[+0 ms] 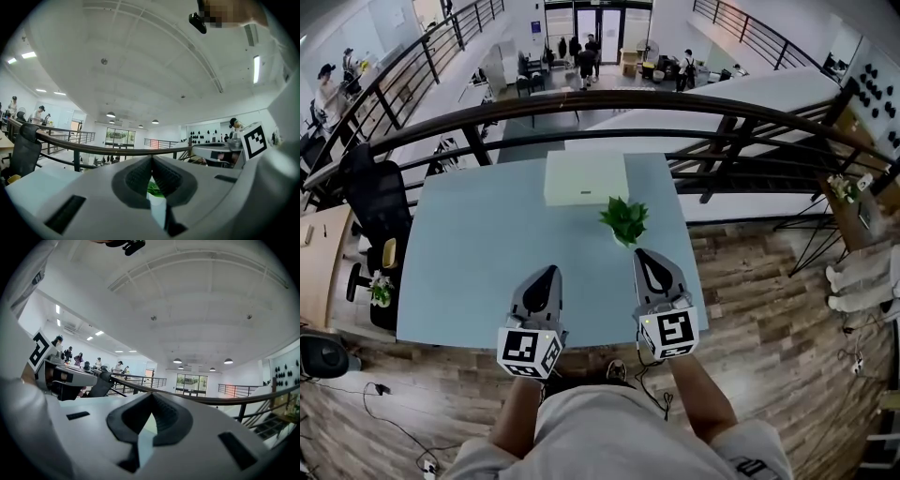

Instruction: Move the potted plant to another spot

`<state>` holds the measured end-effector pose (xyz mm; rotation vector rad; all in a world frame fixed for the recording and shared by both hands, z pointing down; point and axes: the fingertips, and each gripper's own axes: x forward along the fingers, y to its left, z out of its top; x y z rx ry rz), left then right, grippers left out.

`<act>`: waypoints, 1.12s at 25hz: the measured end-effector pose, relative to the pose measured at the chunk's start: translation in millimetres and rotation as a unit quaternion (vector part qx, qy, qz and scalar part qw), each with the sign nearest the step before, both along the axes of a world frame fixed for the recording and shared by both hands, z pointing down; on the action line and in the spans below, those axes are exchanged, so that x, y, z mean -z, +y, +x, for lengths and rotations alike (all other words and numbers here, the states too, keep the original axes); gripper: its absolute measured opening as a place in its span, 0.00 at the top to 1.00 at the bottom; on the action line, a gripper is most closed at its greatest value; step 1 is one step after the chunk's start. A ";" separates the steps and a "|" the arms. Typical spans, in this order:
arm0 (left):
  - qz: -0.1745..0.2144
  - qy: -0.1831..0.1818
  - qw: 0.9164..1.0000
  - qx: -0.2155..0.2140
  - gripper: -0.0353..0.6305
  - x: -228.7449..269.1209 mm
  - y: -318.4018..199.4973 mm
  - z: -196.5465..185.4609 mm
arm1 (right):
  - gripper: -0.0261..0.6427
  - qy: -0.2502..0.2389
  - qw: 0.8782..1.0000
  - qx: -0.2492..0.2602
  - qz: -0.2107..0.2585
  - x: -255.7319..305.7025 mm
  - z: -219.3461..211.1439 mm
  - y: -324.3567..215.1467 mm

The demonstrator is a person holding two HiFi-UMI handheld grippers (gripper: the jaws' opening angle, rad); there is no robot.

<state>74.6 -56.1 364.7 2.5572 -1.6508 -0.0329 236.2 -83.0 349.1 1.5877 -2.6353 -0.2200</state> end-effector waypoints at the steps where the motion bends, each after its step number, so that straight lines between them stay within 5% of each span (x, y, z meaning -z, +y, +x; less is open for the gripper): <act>1: -0.001 0.000 1.000 -0.001 0.93 -0.7 -0.1 0.2 | 0.96 0.001 1.000 0.001 -0.001 -0.7 -0.5 0.4; 28: -0.017 -0.007 1.000 -0.018 0.93 -9.0 6.0 34.7 | 0.96 -0.004 1.000 -0.003 0.003 -1.6 25.2 9.9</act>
